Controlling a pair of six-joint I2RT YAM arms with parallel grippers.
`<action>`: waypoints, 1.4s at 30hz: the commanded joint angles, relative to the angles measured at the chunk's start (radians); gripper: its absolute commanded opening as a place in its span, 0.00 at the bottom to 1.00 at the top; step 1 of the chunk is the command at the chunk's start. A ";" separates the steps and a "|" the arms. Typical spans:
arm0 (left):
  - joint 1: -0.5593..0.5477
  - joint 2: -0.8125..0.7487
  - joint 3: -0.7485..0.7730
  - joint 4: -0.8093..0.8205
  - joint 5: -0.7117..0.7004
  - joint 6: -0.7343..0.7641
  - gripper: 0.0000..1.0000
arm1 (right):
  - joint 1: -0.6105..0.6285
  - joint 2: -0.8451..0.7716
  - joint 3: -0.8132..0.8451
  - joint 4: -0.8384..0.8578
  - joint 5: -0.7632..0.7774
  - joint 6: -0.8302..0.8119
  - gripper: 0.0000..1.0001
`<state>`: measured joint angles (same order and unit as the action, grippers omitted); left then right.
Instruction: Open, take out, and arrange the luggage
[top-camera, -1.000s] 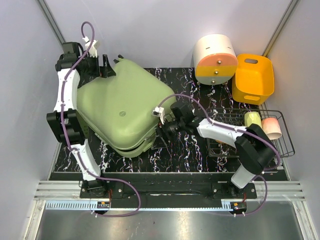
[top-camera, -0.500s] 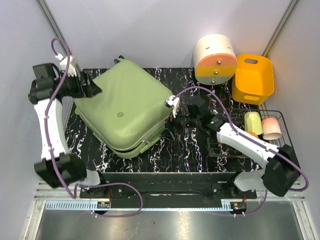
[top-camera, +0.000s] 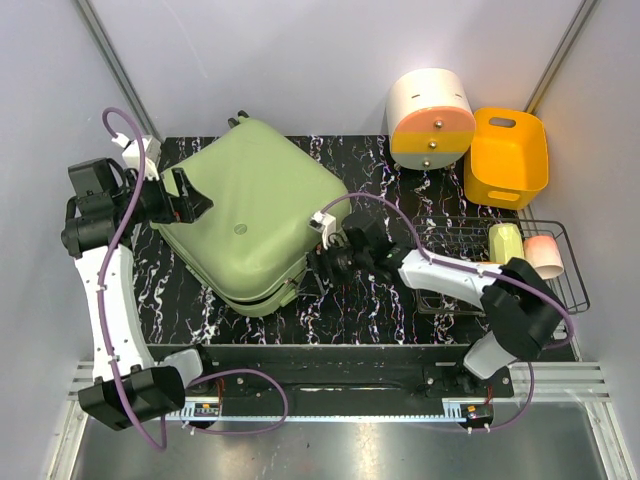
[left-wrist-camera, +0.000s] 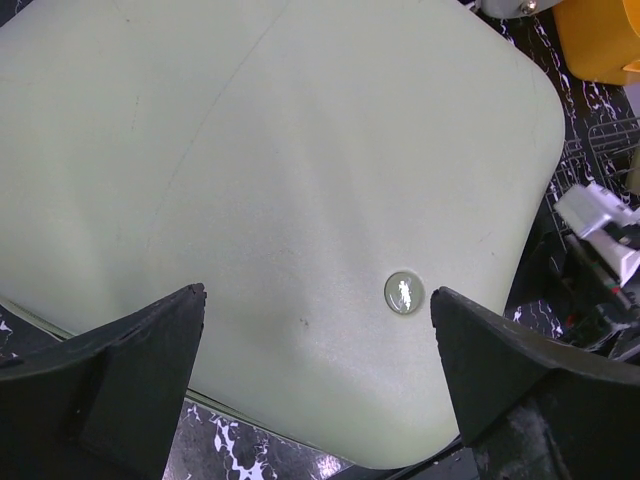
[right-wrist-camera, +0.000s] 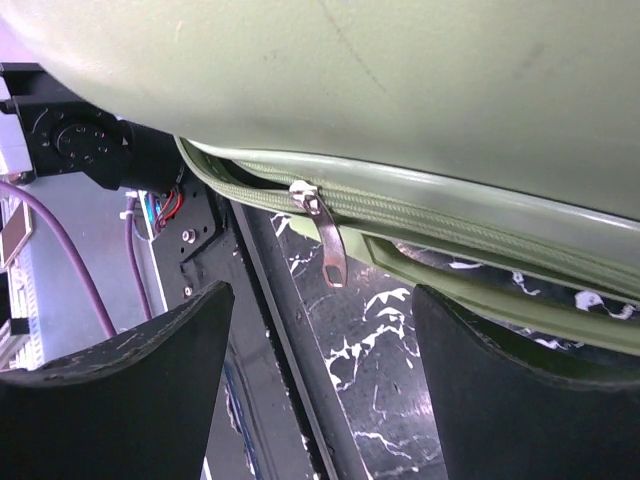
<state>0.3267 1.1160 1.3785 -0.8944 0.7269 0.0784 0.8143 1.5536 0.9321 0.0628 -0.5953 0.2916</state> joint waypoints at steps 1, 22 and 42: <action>0.003 0.013 0.022 0.054 0.009 -0.043 0.99 | 0.042 0.040 -0.012 0.172 0.064 0.115 0.82; 0.012 0.010 -0.007 0.110 -0.003 -0.065 0.99 | 0.097 0.143 0.007 0.186 0.117 0.199 0.46; 0.023 0.091 -0.012 0.085 -0.086 -0.062 0.99 | 0.094 -0.007 0.054 -0.109 0.474 -0.066 0.00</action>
<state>0.3443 1.1622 1.3643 -0.8299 0.7002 0.0231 0.9188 1.6066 0.9688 0.1036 -0.3538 0.3279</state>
